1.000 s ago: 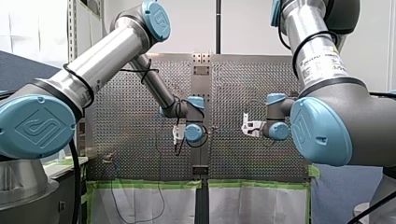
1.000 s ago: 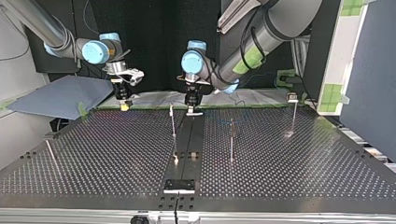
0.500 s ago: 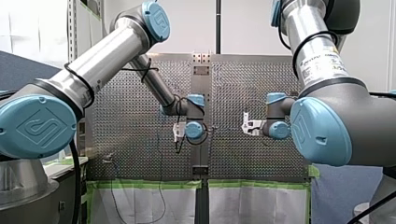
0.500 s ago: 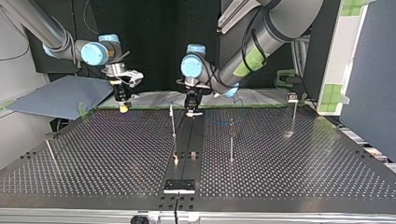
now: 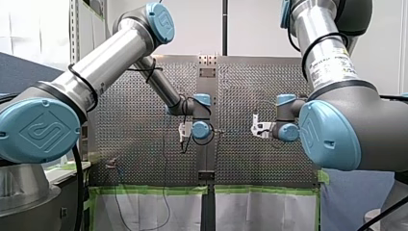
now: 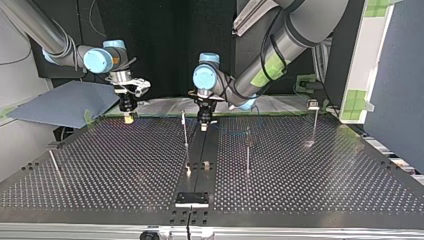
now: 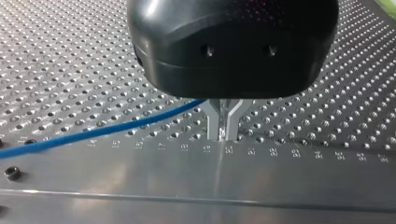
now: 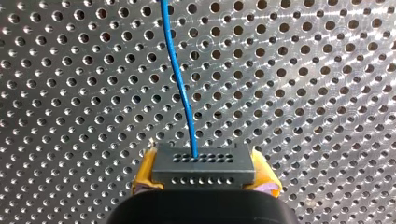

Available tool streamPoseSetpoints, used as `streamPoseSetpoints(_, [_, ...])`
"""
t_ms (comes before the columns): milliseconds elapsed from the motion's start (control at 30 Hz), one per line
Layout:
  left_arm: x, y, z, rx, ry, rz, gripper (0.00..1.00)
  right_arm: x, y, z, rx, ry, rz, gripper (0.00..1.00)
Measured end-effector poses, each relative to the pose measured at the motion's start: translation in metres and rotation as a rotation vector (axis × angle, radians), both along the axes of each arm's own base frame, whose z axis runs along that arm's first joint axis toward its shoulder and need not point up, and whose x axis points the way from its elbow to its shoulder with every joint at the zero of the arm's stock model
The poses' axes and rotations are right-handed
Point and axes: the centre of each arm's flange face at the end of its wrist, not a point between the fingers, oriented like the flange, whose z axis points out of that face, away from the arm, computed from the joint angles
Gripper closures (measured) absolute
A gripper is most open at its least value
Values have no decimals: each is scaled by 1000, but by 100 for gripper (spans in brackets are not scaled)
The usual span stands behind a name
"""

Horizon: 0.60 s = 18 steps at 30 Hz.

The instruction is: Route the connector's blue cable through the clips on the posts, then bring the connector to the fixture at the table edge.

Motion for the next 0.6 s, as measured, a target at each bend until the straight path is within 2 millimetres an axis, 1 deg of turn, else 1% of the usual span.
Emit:
streamPoseSetpoints(267, [4,3,1,11,2,2,91,0,-4,3,-1,-1,-1,100])
streamPoseSetpoints(333, [4,3,1,12,3,-1,82,0,-4,3,-1,-1,-1,100])
streamPoseSetpoints(367, [4,3,1,12,3,-6,82,0,-4,3,-1,-1,-1,100])
streamPoseSetpoints(400, [4,2,1,12,4,-10,70,0,-4,3,0,-1,-1,100])
streamPoseSetpoints(433, [4,2,1,12,4,-15,45,0,-4,3,0,-1,0,100])
streamPoseSetpoints(467, [4,1,1,13,3,-24,45,0,-4,3,0,0,0,100])
streamPoseSetpoints(533, [3,-2,1,17,3,-40,20,1,-4,3,1,0,1,100])
streamPoseSetpoints(567, [2,-4,1,21,3,-52,20,1,-4,3,1,0,1,100])
streamPoseSetpoints(600, [0,-6,1,26,2,-63,6,1,-4,2,2,0,2,100])
